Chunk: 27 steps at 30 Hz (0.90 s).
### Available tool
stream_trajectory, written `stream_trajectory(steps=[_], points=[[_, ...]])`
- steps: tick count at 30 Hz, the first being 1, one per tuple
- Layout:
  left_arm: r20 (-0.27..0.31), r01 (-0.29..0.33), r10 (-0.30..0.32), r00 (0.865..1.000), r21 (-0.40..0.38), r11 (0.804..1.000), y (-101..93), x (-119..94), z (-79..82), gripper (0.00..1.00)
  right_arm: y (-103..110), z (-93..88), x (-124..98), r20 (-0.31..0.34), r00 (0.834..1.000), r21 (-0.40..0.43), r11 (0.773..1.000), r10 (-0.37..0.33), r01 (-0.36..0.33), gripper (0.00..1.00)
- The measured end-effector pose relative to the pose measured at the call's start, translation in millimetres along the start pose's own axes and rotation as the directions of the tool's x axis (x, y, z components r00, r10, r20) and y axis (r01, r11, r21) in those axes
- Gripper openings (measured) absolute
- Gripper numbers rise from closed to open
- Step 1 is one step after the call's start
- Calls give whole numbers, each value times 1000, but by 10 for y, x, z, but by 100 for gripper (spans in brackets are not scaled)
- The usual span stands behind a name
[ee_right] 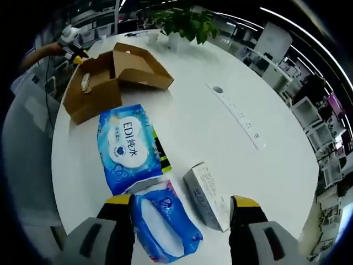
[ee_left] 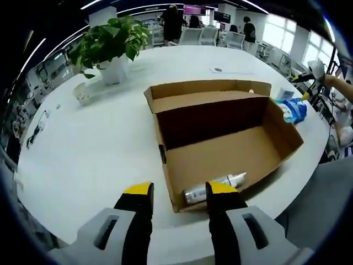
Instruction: Operate the shoe box by opening the lid, removing the specified soft item, and placing it in the target area until the item is outside and the box remains undamaged.
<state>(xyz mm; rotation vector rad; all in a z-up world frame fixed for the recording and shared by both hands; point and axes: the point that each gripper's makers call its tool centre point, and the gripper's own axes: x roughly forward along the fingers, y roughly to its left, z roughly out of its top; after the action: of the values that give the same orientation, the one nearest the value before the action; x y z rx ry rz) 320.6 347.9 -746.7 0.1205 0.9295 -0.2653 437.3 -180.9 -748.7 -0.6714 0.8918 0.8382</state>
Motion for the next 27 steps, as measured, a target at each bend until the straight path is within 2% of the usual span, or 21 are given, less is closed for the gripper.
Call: stream_trajectory(steps=[3,8,14,19,27], points=[[-3,16,-16,1000,23,1000,-37,-9,25,45,133,-1,-46,14,1000,5,1000,6,-6,72],[-1,36,-36,999,54,998,-74,-27,92,46,259,47,-114,56,998,43,999,1,-3,76],[-4,74,-74,997,105,992,-159,-31,185,51,397,154,-224,128,991,114,993,-45,31,83],[-25,115,-113,993,159,981,-235,-5,221,52,526,260,-330,192,978,163,985,-86,55,89],[-60,166,-157,986,227,960,-308,11,250,55,745,302,-411,232,966,224,973,-115,62,99]])
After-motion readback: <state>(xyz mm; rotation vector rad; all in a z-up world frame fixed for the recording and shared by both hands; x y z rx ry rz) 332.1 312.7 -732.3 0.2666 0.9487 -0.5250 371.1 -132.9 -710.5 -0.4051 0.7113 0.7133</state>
